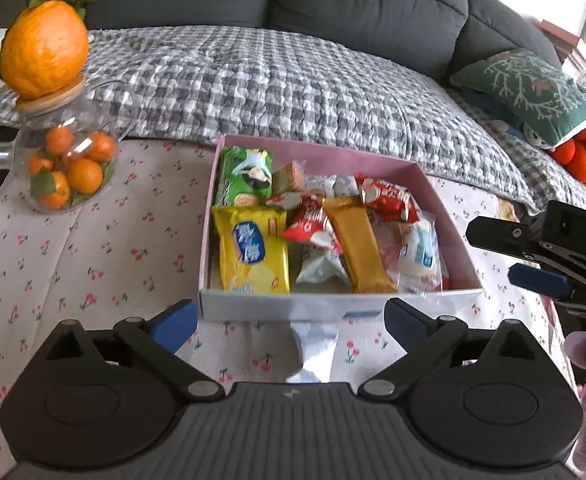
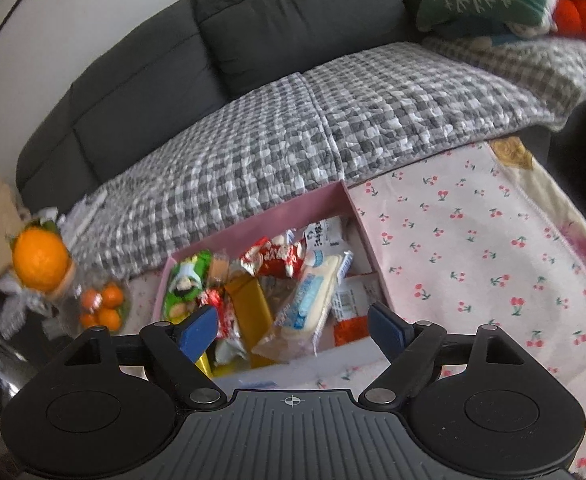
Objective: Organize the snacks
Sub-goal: 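Move both open tools back toward the silver wrapper and orange pack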
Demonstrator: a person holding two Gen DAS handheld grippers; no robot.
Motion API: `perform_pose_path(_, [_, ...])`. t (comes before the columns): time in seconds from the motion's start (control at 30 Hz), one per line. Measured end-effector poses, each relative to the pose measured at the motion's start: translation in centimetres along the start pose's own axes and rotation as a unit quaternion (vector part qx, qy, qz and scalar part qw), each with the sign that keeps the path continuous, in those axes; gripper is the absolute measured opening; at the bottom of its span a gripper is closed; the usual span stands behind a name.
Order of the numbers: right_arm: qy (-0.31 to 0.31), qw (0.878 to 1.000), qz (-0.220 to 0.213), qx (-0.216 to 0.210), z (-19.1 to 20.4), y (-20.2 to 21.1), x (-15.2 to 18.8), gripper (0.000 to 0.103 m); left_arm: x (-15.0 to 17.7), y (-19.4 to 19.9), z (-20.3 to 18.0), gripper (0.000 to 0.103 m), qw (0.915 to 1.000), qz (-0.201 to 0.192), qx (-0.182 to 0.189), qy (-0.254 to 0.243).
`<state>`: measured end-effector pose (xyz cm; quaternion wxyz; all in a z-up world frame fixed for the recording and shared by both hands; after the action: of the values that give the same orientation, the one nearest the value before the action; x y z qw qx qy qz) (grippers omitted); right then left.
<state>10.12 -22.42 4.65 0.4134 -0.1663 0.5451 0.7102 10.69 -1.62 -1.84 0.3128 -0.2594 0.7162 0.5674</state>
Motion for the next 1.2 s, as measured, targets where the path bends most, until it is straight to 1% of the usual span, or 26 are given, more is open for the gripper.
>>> perform_pose_path(0.13, [0.040, 0.999, 0.011, 0.003, 0.3, 0.5, 1.1, 0.084, 0.8, 0.1, 0.4, 0.102, 0.9997, 0.012, -0.020, -0.001])
perform_pose_path(0.2, [0.057, 0.998, 0.015, 0.007, 0.3, 0.6, 1.6, 0.084, 1.2, 0.2, 0.8, 0.102, 0.9997, 0.012, -0.022, 0.005])
perform_pose_path(0.27, [0.069, 0.997, 0.018, 0.010, 0.1, 0.9, 2.1, 0.084, 1.5, 0.3, 1.0, 0.102, 0.9996, 0.012, -0.025, 0.001])
perform_pose_path(0.33, [0.080, 0.997, 0.020, 0.012, 0.0, 1.2, 2.6, 0.091, 1.8, 0.4, 1.1, 0.102, 0.9995, 0.005, -0.028, -0.013])
perform_pose_path(0.37, [0.083, 0.996, 0.018, 0.012, -0.1, 1.4, 2.8, 0.098, 2.0, 0.5, 1.0, 0.102, 0.9993, 0.001, -0.028, -0.023])
perform_pose_path(0.43, [0.091, 0.996, 0.010, 0.015, -0.2, 1.9, 3.4, 0.098, 2.4, 0.5, 0.9, 0.102, 0.9988, -0.011, -0.022, -0.043])
perform_pose_path(0.53, [0.117, 0.993, 0.021, 0.014, -0.2, 2.1, 4.4, 0.098, 3.3, 0.3, 0.5, 0.102, 0.9956, -0.027, -0.012, -0.089])
perform_pose_path(0.6, [0.136, 0.990, 0.029, 0.013, -0.3, 2.2, 5.1, 0.098, 3.8, 0.2, 0.3, 0.102, 0.9936, -0.034, -0.006, -0.107])
perform_pose_path(0.73, [0.168, 0.985, 0.034, 0.013, -0.6, 2.3, 6.4, 0.098, 4.6, -0.1, 0.1, 0.102, 0.9916, -0.043, 0.015, -0.121])
perform_pose_path(0.83, [0.186, 0.982, 0.022, 0.011, -0.7, 2.5, 7.2, 0.098, 4.9, -0.7, -0.2, 0.102, 0.9913, -0.037, 0.029, -0.123])
perform_pose_path(0.9, [0.206, 0.978, 0.016, 0.008, -0.6, 2.6, 7.8, 0.098, 5.1, -1.3, -0.5, 0.101, 0.9911, -0.030, 0.032, -0.126])
perform_pose_path(0.97, [0.229, 0.973, 0.020, 0.005, -0.4, 2.5, 8.3, 0.098, 5.1, -1.8, -0.8, 0.098, 0.9907, -0.028, 0.032, -0.129])
perform_pose_path(1.07, [0.249, 0.968, 0.026, 0.000, -0.2, 2.2, 9.0, 0.098, 5.1, -2.4, -1.0, 0.090, 0.9905, -0.027, 0.035, -0.130])
perform_pose_path(1.13, [0.252, 0.967, 0.032, -0.004, -0.1, 2.0, 9.3, 0.098, 5.0, -2.7, -1.2, 0.080, 0.9909, -0.021, 0.043, -0.126])
perform_pose_path(1.17, [0.252, 0.967, 0.036, -0.005, -0.2, 1.9, 9.4, 0.098, 4.9, -2.8, -1.2, 0.076, 0.9911, -0.016, 0.049, -0.122])
perform_pose_path(1.2, [0.251, 0.967, 0.039, -0.006, -0.2, 1.7, 9.5, 0.098, 4.9, -3.0, -1.4, 0.070, 0.9914, -0.012, 0.054, -0.119])
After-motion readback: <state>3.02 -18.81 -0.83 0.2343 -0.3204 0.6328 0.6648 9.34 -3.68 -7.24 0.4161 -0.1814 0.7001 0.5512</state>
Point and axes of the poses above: each gripper's, at about its wrist camera, not at the fingertips, and y roughly against the way its jaws point, z to its left, x to its underside, the point moved 1 cm from there along -y, roughly the way its jaws point, and after that the axes turned 9 degrees about -z, right-handed, at the moved point
